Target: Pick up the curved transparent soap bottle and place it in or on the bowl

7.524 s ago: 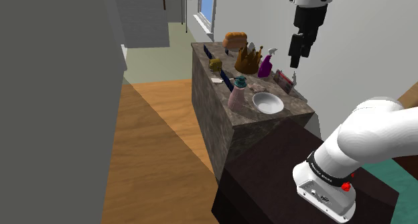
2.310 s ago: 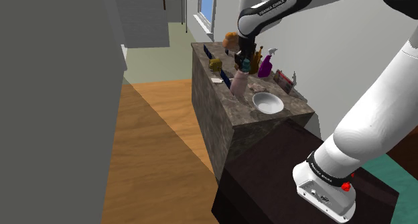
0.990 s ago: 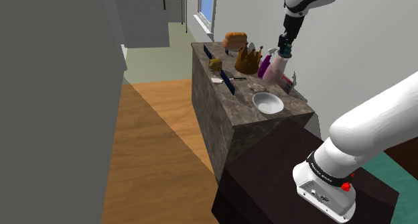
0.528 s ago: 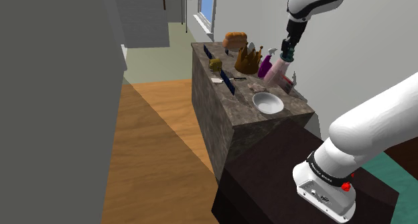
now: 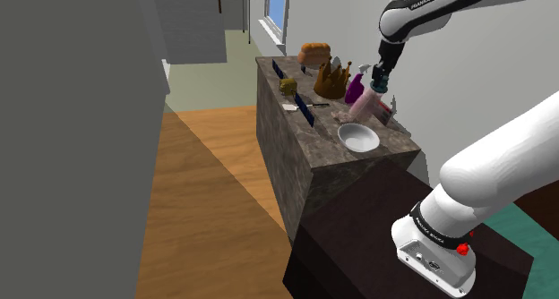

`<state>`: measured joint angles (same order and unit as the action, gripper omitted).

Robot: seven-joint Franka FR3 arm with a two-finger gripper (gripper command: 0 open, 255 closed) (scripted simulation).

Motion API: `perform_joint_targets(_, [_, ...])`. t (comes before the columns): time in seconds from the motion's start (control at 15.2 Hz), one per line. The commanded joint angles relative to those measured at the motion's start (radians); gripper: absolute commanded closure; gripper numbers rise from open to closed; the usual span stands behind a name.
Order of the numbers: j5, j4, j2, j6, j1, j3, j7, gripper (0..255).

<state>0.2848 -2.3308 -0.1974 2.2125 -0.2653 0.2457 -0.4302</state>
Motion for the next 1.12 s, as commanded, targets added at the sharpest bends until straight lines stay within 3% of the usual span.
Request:
perform_joint_targets(0.0, [0.003,-0.016,0.012,0.028,-0.001,0.002,0.005,255])
perform_joint_targets(1.06, [0.02,-0.102,0.134,0.235,-0.009,0.014,0.039,255])
